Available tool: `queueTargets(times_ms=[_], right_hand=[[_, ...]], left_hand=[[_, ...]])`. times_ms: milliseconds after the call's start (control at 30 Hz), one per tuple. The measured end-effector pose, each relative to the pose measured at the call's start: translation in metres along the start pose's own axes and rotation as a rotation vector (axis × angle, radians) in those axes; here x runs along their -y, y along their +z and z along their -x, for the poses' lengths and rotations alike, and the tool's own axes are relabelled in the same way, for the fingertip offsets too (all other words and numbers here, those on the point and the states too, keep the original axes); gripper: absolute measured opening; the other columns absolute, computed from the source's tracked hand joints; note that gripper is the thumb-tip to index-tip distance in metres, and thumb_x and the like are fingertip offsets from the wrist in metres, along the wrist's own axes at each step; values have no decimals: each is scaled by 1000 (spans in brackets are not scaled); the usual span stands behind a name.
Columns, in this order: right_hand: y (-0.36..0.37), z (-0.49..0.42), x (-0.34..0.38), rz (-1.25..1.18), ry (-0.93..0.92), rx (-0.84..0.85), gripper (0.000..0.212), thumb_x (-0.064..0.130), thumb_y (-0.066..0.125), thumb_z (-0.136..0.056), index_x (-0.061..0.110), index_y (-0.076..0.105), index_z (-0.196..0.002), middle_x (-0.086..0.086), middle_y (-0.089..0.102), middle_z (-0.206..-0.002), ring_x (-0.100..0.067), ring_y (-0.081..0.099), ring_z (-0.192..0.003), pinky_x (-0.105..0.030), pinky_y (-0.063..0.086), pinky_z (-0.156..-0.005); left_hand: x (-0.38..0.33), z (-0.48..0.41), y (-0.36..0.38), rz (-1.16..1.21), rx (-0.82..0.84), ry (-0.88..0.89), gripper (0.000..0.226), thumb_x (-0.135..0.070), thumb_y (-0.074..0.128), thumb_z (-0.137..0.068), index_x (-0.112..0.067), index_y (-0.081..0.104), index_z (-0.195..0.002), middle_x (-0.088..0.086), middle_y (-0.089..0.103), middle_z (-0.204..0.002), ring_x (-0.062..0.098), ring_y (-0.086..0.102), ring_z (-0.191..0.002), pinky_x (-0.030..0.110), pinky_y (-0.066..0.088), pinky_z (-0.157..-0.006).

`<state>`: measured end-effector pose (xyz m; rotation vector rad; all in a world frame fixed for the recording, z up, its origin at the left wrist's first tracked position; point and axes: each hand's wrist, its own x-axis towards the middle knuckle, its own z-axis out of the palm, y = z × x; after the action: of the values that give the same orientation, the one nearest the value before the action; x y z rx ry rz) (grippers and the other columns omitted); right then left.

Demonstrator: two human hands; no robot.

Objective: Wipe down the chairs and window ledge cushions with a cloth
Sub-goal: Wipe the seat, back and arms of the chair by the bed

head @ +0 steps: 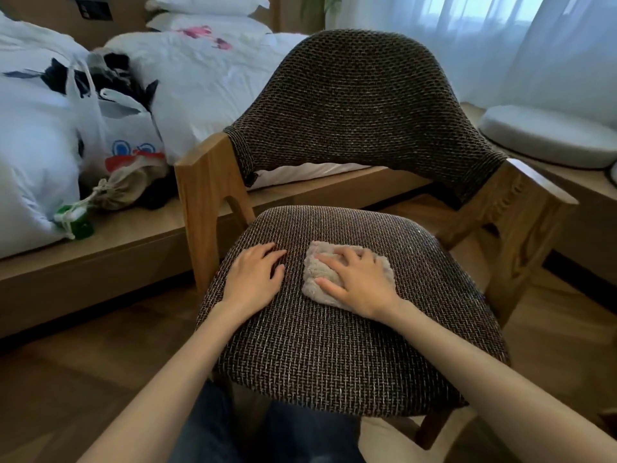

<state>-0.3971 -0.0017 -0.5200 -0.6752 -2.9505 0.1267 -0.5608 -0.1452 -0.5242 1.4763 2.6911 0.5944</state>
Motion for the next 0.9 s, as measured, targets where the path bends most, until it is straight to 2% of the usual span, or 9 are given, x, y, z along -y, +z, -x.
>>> queueTargets(times_ms=[100, 167, 267, 433, 533, 600, 733, 833, 900], right_hand=[[3, -1, 2, -42, -87, -74, 49, 52, 36, -96, 23, 52, -132, -5, 49, -132, -18, 50, -110, -34, 44, -94], [1, -2, 2, -90, -114, -99, 39, 46, 40, -98, 17, 61, -113, -2, 54, -117, -10, 50, -90, -26, 47, -83], [-7, -18, -1, -196, -62, -201, 40, 47, 40, -96, 16, 64, -105, 2, 55, -102, -9, 51, -77, -31, 52, -72], [-29, -85, -14, -269, 31, -498, 34, 46, 49, -95, 20, 62, -114, 1, 55, -98, -15, 54, -82, -34, 51, -62], [-29, -138, -9, -268, 96, -535, 40, 50, 46, -96, 28, 53, -128, -3, 54, -110, -23, 53, -98, -37, 50, -71], [-17, -166, -1, -257, 147, -453, 43, 52, 43, -96, 35, 42, -136, -9, 49, -124, -31, 47, -108, -45, 46, -82], [30, -190, 8, -256, 100, -67, 53, 65, 31, -93, 47, 25, -143, -4, 24, -154, -41, 29, -129, -57, 28, -103], [47, -192, 1, -218, 91, -30, 60, 76, 24, -87, 51, 29, -142, 8, 15, -157, -38, 24, -133, -63, 18, -106], [46, -195, -2, -160, 77, -17, 65, 80, 22, -83, 52, 31, -141, 7, 21, -155, -37, 28, -129, -61, 21, -103]], left_hand=[[5, -8, 0, -32, 39, -33, 44, -39, 35, -101, -30, 40, -144, 1, 30, -154, 21, 21, -143, 37, 12, -118], [8, -18, 0, -45, 65, -57, 45, -40, 32, -101, -31, 37, -145, 2, 26, -156, 22, 18, -144, 37, 10, -118], [12, -35, 1, -61, 81, -82, 46, -41, 30, -101, -31, 34, -146, 3, 24, -157, 23, 16, -145, 37, 9, -118], [15, -61, 5, -58, 98, -109, 47, -41, 28, -101, -32, 32, -147, 3, 24, -157, 24, 17, -145, 37, 12, -119], [14, -67, 11, -53, 36, -120, 45, -40, 30, -101, -32, 35, -146, 2, 27, -155, 24, 20, -144, 36, 17, -119], [14, -67, 14, -52, -6, -123, 45, -39, 32, -101, -32, 37, -145, 1, 29, -155, 22, 22, -143, 35, 19, -118], [17, -68, 19, -39, -62, -144, 44, -37, 34, -100, -28, 41, -142, -2, 34, -152, 17, 25, -142, 33, 23, -117], [17, -70, 21, -27, -102, -188, 44, -35, 35, -99, -24, 42, -142, -3, 38, -150, 15, 29, -140, 33, 28, -115], [16, -72, 22, -29, -115, -198, 44, -34, 35, -99, -22, 43, -141, -2, 39, -149, 15, 31, -139, 33, 29, -114]])
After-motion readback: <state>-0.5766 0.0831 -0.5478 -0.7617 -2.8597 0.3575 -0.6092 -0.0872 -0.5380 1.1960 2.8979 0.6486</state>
